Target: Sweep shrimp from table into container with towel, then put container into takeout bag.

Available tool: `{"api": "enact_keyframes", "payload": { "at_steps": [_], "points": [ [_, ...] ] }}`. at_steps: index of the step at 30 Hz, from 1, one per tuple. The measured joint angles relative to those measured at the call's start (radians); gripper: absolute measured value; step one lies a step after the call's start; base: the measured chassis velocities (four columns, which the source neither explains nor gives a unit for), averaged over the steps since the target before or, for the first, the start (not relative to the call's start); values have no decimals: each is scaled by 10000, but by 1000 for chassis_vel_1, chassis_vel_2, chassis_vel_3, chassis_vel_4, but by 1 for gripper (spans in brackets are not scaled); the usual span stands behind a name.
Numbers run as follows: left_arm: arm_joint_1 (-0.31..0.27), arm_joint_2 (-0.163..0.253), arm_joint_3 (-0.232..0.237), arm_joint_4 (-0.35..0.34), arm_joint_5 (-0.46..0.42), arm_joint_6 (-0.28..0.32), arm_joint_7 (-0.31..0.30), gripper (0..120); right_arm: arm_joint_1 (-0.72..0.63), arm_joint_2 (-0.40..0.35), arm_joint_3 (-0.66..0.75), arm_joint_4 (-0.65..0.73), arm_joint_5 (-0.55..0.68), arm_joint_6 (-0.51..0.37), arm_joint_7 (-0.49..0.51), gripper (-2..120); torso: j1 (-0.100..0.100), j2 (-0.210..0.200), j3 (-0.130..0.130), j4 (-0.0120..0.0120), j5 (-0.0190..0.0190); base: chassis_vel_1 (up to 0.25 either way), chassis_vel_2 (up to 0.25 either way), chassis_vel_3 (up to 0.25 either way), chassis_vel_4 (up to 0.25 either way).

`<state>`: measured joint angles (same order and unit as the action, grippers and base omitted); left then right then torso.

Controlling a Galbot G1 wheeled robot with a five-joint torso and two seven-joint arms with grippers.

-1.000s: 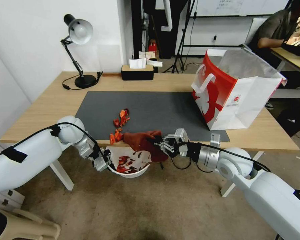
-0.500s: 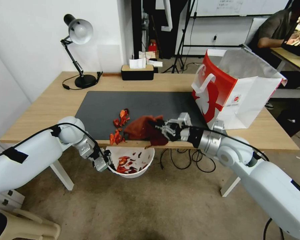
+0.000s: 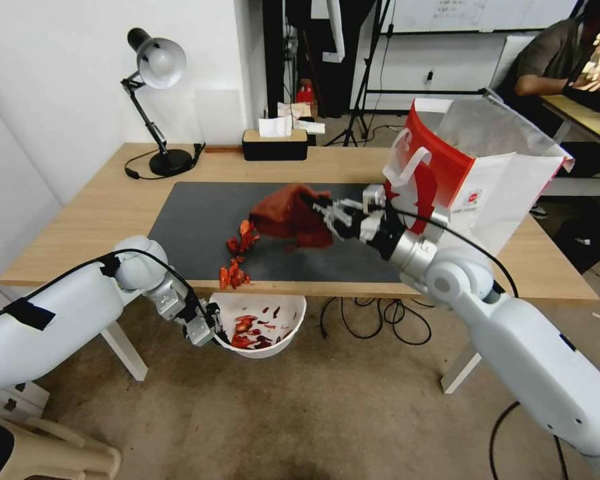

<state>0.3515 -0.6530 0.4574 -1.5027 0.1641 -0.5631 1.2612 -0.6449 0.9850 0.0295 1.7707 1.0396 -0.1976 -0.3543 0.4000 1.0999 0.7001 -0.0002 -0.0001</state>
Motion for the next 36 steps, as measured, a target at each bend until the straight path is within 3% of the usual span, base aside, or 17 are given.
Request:
{"api": "enact_keyframes", "payload": {
  "at_steps": [5, 14, 19, 24, 28, 36],
  "points": [
    [74, 51, -146, 33, 21, -7, 36, 0, 892, 699, -517, -1023, 104, 73, 403, 2, 0, 0, 0, 2, 0, 0, 0, 0, 0],
    [289, 380, -631, 106, 16, -38, 144, 0, 3341, 2736, -1712, -5872, -494, 772, 562, 2, -1, -1, 1, 2, -2, 0, 0, 0, 0],
    [429, 510, -840, 99, 0, -39, 180, 0, 3922, 3519, -2017, -7673, -847, 886, 494, 2, -2, -3, 1, 1, -2, 0, 0, 0, 0],
    [609, 576, -1054, 51, -9, -39, 211, 0, 4165, 4280, -2234, -8658, -1274, 874, 498, 2, 0, -3, -1, 4, -2, 0, 0, 0, 0],
    [675, 612, -1168, -31, -29, -33, 212, 0, 4078, 4481, -2667, -8734, -1476, 551, 750, 2, -3, -1, -2, 4, -2, 0, 0, 0, 0],
    [797, 738, -1340, -200, -39, -7, 201, 0, 3587, 4364, -3232, -8426, -1602, 133, 902, 2, -2, -1, -1, 0, -1, 0, 0, 0, 0]
  ]
}}
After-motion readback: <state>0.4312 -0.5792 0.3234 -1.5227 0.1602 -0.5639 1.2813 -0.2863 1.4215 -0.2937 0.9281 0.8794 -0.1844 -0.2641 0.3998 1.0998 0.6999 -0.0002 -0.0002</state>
